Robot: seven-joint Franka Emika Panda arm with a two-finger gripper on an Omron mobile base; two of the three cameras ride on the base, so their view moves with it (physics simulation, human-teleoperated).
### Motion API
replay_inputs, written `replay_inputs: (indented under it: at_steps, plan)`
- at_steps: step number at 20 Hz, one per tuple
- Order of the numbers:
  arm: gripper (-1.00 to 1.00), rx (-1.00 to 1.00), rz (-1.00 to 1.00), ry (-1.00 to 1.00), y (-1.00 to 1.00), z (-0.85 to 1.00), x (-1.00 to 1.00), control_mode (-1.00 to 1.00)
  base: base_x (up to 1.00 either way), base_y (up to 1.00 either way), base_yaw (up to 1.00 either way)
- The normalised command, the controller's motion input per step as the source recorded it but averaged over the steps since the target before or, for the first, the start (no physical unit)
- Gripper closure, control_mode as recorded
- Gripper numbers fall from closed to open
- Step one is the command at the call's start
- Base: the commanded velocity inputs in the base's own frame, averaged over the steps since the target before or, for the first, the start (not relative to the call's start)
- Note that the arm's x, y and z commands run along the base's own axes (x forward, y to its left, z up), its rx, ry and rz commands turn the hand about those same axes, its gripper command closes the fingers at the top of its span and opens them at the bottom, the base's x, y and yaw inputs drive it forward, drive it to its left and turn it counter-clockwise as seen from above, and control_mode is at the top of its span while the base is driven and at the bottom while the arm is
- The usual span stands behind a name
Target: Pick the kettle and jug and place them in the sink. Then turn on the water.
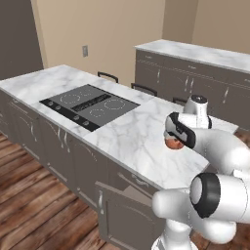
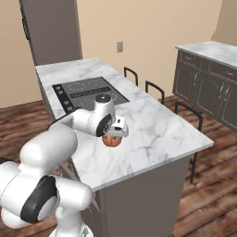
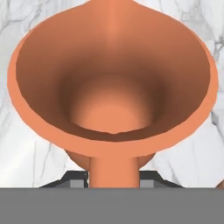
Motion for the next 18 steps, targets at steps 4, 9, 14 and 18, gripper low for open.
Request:
replay_inputs:
  at_steps: [4,9,14,18]
  plan:
    - [1.0,0.0,0.0,0.07,0.0,0.71,-0.56,-1.0,0.0,0.0,0.0]
    - [1.0,0.0,0.0,0.04,0.0,0.47,-0.62,-1.0,0.0,0.0,0.0]
    - [1.0,0.0,0.0,0.0,0.0,0.43,-0.64,-1.0,0.0,0.0,0.0]
    - [1.0,0.0,0.0,0.0,0.01,0.21,-0.43,-1.0,0.0,0.0,0.0]
